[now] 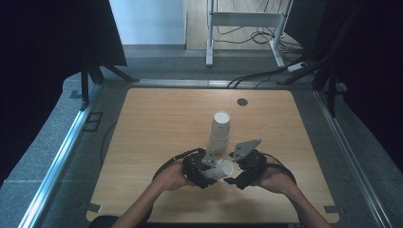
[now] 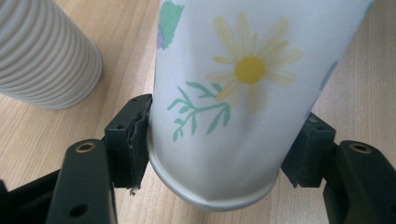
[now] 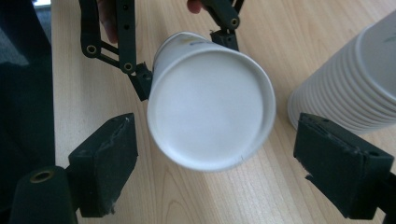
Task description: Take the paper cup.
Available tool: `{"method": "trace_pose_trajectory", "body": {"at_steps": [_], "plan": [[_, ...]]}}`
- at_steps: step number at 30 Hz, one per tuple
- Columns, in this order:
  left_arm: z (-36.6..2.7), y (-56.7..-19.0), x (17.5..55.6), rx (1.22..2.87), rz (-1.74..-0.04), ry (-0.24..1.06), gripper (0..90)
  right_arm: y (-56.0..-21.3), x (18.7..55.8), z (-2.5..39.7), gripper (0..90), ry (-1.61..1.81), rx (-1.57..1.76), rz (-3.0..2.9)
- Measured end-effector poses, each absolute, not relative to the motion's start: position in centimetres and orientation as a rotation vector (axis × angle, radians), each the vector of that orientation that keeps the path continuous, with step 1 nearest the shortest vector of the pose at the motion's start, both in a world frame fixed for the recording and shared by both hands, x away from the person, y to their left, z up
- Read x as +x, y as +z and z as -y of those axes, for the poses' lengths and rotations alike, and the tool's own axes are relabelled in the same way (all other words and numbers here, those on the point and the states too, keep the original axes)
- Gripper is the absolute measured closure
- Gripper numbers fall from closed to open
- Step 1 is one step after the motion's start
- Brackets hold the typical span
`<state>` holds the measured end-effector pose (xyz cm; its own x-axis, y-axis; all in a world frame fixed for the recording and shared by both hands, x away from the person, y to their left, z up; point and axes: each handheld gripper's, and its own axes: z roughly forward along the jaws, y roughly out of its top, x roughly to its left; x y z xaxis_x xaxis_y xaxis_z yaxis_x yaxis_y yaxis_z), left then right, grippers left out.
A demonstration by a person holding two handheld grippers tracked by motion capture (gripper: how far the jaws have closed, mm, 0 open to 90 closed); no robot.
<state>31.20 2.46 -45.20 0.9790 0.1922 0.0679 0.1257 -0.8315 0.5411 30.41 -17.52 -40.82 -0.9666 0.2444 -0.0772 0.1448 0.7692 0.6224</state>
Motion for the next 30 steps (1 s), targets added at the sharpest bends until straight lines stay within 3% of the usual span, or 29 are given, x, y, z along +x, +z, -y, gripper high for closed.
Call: {"method": "trace_pose_trajectory", "body": {"at_steps": [18,24,30], "plan": [[-1.0,-45.4,30.9,2.602,-0.191,0.136,33.6,-42.4,30.4,16.0,23.7,0.914,0.250,-2.856],[-0.9,-45.4,30.9,2.601,-0.194,0.138,33.2,-42.7,30.4,15.9,33.2,0.874,0.255,-2.877],[-0.9,-45.6,30.9,2.581,-0.193,0.125,28.1,-42.6,30.3,15.9,35.7,0.874,0.263,-2.894]]}}
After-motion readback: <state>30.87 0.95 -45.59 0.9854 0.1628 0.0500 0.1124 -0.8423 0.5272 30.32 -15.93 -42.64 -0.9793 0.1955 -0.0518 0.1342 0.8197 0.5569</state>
